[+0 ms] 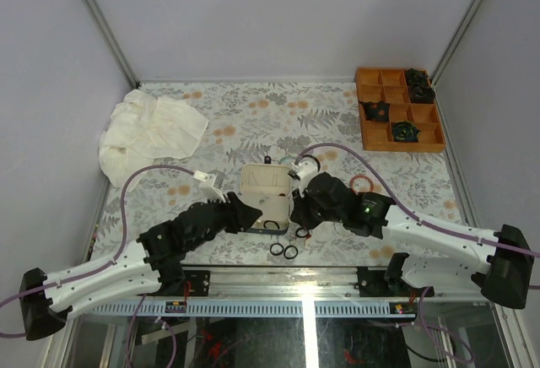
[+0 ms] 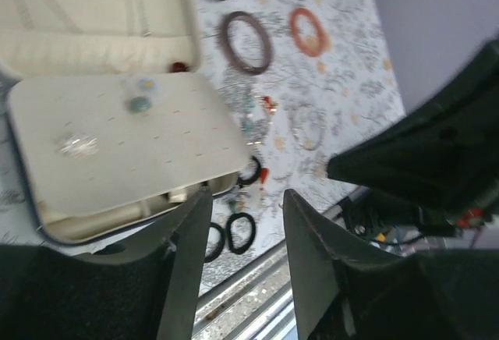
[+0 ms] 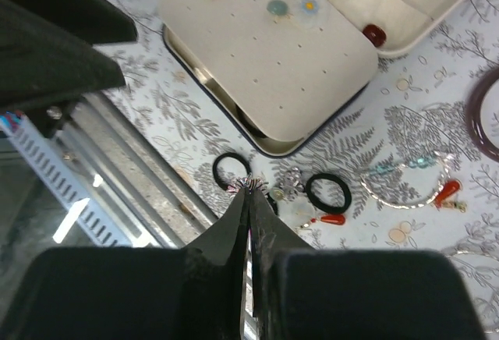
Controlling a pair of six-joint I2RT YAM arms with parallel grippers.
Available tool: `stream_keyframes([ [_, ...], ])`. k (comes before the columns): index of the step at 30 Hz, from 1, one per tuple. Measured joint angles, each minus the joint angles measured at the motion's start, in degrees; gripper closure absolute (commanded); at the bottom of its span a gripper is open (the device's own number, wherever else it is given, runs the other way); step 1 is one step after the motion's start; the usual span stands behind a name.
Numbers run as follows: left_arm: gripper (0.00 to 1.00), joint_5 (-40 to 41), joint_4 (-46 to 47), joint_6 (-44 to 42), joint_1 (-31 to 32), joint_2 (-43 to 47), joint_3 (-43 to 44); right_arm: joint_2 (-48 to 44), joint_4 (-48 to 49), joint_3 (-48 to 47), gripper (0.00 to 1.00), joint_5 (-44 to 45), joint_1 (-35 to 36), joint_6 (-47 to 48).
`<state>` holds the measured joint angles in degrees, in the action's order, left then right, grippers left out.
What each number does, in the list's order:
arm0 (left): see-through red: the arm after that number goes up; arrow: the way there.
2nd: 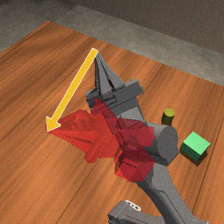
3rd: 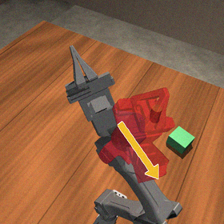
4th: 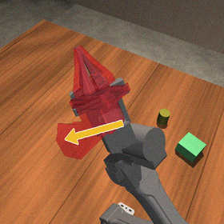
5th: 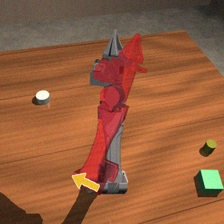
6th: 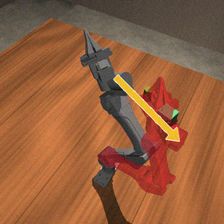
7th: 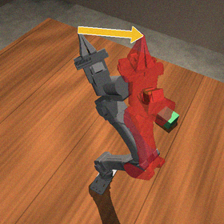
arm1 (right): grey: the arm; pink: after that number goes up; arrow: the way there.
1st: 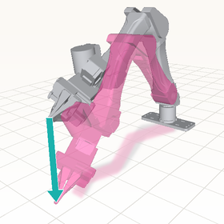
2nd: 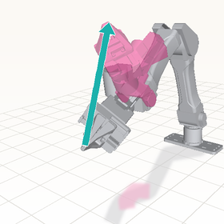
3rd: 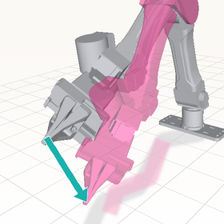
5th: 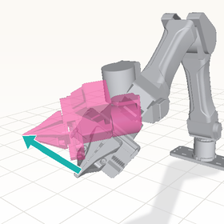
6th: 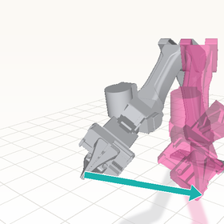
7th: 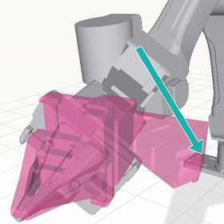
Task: Organize the mixed jewelry
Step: Place the jewelry in the jewelry box.
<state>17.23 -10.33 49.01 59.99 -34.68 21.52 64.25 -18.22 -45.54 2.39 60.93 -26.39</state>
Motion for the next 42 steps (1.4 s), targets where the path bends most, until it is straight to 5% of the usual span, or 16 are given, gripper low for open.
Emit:
stream_keyframes([
  [17,0.52,-21.79,31.45,-8.5,0.37,0.72,-7.28,-9.51,14.49,5.73,1.0,-27.45,-9.05,-5.11],
  [28,0.5,-26.03,40.81,-2.93,0.37,-4.2,-7.74,-10.16,18.78,5.95,1.0,-32.24,-9.25,-6.78],
  [42,0.62,-28.89,49.7,5.05,-1.57,-5.68,-10.95,-14.93,22.05,9.05,1.0,-33.09,-9.25,-7.15],
])
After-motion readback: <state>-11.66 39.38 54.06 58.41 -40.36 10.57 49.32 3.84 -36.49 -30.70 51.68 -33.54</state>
